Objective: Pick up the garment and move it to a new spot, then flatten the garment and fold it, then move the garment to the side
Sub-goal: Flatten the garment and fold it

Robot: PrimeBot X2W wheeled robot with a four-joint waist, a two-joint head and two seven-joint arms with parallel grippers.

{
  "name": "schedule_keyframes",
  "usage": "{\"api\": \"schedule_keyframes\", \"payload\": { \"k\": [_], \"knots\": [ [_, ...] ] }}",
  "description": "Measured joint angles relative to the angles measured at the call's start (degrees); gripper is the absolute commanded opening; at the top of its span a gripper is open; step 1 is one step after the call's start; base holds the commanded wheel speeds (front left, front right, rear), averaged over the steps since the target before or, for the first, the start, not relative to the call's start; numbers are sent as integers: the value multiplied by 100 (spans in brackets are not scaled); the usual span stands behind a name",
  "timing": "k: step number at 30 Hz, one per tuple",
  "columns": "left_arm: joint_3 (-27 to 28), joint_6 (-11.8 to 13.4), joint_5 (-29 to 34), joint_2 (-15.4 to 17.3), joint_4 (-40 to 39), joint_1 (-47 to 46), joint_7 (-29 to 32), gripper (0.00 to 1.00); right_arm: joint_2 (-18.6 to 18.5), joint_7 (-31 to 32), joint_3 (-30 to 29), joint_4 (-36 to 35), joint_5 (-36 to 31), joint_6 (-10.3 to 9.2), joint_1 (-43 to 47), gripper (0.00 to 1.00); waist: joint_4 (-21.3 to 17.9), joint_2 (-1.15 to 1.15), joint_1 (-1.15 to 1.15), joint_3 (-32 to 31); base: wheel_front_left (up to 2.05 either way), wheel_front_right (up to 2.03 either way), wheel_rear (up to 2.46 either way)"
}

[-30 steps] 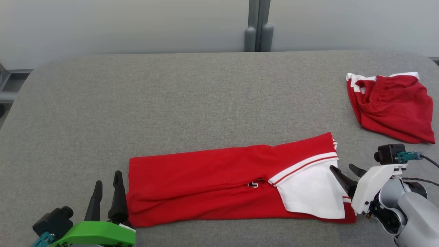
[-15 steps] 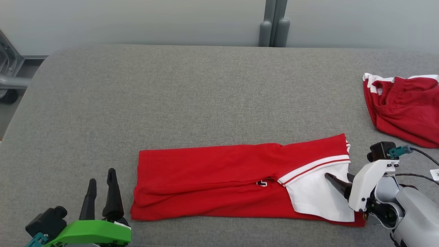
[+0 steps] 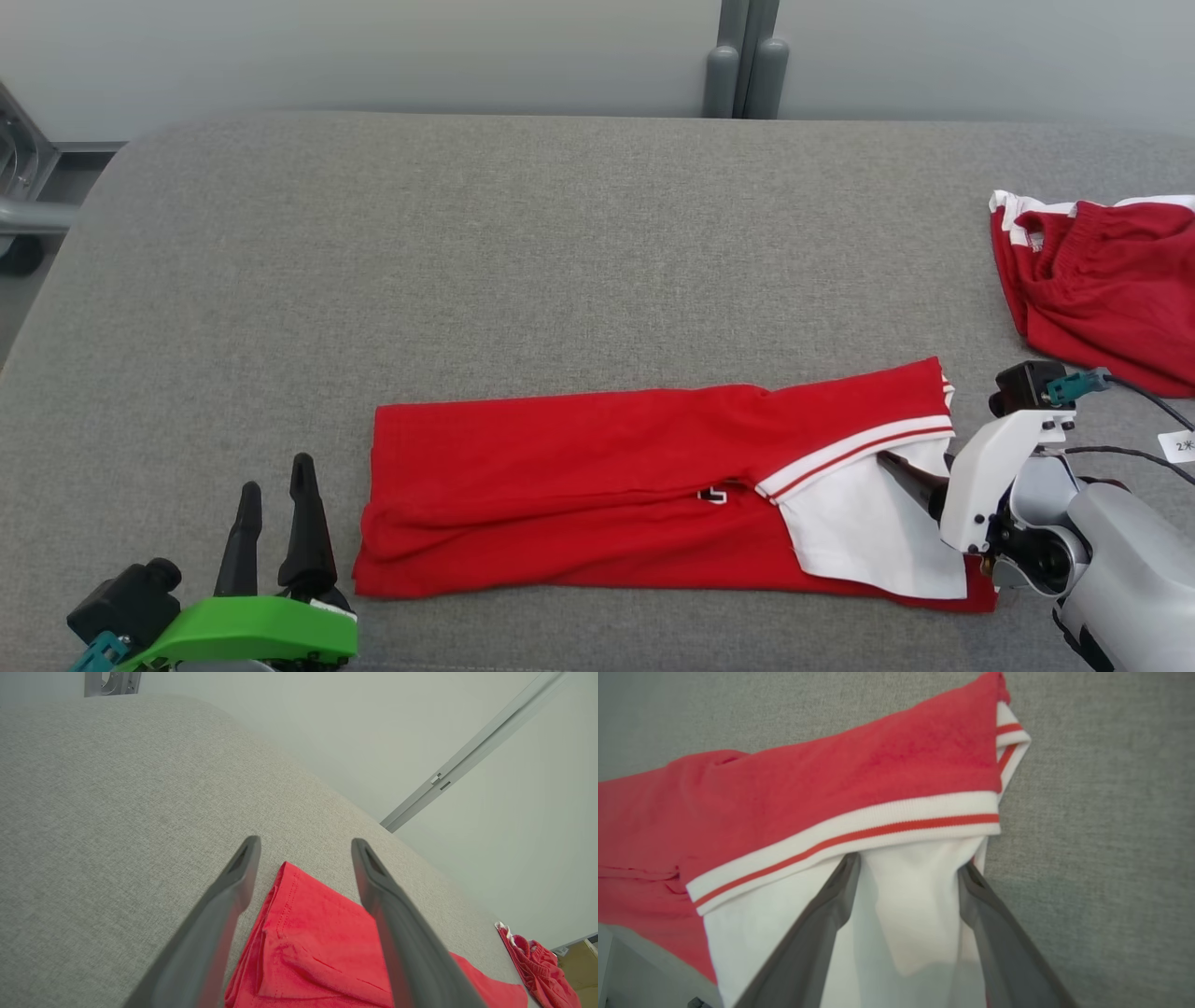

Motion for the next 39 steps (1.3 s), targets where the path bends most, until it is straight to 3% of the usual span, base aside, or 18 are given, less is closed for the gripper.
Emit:
{"api": "schedule_keyframes", "payload": {
  "k": [1, 4, 6, 16, 32, 39],
  "knots": [
    [0, 36, 0, -2, -5, 0, 0, 100, 2, 0, 16, 14, 0, 0, -8, 45, 4, 0, 0, 6, 0, 0, 0],
    [1, 37, 0, -5, -13, 1, 0, 100, 10, 0, 76, 52, 0, 0, -43, 27, 16, 0, 0, 21, 0, 0, 0],
    [1, 37, 0, -9, -21, 1, 0, 100, 33, 0, 153, 55, 0, 0, -63, 0, 20, 0, 0, 27, 0, 0, 0],
    [147, 42, 1, -18, -14, 144, -1, 100, 56, -352, 222, -90, 19, 0, -102, 0, -99, 0, 0, -37, 0, 0, 0],
    [202, 44, 37, -25, -145, 358, -1, 100, -816, -533, 288, -291, 5, 1, -446, 0, -712, 0, 0, -271, 0, 0, 0],
    [175, 46, 42, -32, -169, 359, 2, 100, -759, -566, 549, -792, 78, 1, -555, 0, -968, 0, 0, -302, 0, 0, 0]
  ]
}}
